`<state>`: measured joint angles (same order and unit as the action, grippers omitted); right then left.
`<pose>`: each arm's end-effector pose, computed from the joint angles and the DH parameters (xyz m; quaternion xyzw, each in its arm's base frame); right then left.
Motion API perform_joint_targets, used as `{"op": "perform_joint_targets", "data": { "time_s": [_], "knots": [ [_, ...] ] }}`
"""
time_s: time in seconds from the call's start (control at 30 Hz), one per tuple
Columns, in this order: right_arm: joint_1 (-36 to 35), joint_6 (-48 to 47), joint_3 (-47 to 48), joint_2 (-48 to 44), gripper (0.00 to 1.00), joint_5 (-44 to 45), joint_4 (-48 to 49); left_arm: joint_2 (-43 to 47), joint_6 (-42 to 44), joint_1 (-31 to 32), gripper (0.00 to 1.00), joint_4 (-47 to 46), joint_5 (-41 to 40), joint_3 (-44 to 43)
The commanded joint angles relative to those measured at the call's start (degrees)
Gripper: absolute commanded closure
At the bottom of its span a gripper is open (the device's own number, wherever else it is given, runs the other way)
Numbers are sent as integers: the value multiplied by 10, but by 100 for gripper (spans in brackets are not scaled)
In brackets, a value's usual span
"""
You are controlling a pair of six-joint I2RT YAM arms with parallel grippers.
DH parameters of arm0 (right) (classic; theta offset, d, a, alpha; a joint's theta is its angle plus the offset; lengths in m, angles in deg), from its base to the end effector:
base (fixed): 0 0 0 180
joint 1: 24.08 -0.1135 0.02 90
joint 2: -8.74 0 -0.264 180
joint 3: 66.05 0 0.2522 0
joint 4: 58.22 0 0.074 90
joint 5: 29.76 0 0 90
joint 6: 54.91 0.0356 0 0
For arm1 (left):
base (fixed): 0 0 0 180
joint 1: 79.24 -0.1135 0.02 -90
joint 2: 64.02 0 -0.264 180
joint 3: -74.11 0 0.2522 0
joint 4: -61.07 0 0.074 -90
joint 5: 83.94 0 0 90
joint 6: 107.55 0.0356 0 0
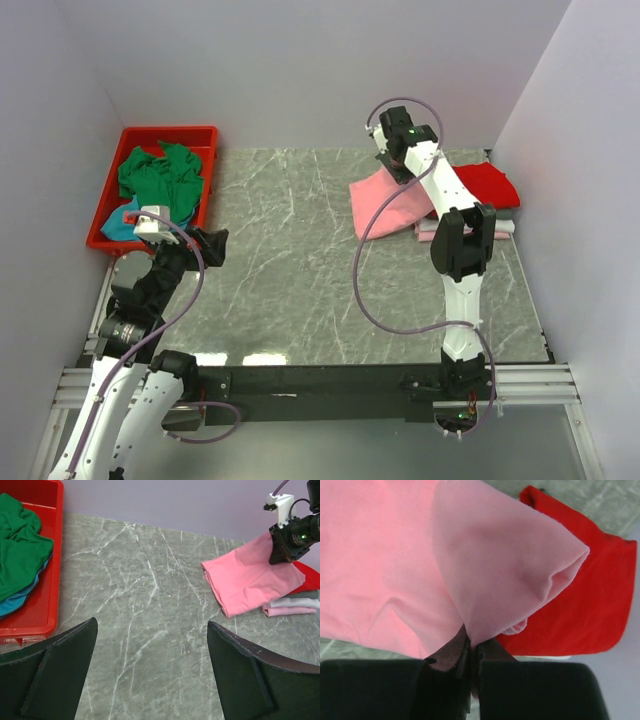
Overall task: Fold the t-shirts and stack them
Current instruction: Neatly place the folded tshirt to the corner
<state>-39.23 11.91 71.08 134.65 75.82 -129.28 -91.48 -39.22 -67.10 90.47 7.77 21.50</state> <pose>0.4626 0.1153 0.2828 -0.2807 0.9152 -0.1486 0.2480 0.1203 -0.0270 0.3343 -0.0508 0.7311 -0.2083 0.6477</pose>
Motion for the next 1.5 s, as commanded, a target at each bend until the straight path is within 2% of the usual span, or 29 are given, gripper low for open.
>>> {"op": "perform_joint_targets", "data": {
  "time_s": [0.0, 0.63, 1.47],
  "knots": [
    [11, -21, 23, -58, 100, 36, 10, 5, 11, -2, 4, -27, 12, 1],
    [28, -74, 42, -120, 100, 88, 31, -9, 13, -2, 4, -24, 1, 1],
    [50, -103, 62, -188, 100, 79, 21, -21, 14, -2, 4, -23, 0, 1]
  ]
}}
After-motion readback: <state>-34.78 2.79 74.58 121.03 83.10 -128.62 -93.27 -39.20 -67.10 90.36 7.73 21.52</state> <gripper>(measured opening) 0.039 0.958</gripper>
